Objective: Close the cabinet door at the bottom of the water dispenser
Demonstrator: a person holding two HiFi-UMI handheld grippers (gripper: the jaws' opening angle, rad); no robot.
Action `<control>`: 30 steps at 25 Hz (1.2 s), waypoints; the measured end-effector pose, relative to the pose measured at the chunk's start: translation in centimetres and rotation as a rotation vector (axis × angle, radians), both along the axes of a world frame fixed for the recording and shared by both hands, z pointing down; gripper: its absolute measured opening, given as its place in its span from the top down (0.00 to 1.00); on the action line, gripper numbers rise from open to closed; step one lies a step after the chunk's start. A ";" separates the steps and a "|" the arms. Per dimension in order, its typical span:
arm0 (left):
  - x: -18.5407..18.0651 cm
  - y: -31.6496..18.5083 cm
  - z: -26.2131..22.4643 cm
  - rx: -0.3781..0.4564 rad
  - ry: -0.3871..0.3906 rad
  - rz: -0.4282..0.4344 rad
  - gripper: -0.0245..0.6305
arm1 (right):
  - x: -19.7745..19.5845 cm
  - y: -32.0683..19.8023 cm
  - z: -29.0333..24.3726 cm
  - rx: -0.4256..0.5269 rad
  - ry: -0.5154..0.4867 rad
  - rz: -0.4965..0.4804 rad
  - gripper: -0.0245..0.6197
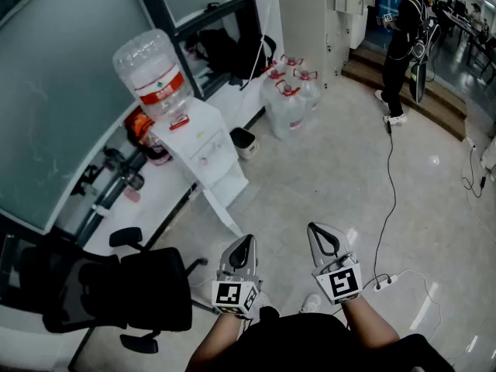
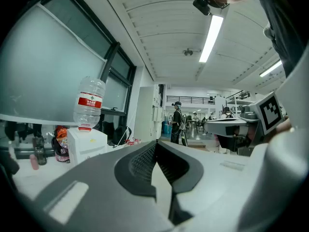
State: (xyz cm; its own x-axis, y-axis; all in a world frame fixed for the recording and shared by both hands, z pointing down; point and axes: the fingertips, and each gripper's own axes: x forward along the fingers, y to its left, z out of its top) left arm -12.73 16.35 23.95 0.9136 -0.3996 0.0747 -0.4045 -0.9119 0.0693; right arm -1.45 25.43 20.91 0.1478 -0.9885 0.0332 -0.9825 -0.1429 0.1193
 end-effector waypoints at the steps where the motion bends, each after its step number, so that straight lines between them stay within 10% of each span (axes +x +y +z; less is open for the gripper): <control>1: 0.1 0.1 -0.1 0.004 0.000 0.000 0.93 | 0.1 0.1 0.0 0.002 -0.002 -0.001 0.96; 30: 2.7 3.2 2.5 0.062 -0.092 -0.050 0.93 | 3.8 2.3 2.6 -0.014 -0.031 -0.091 0.96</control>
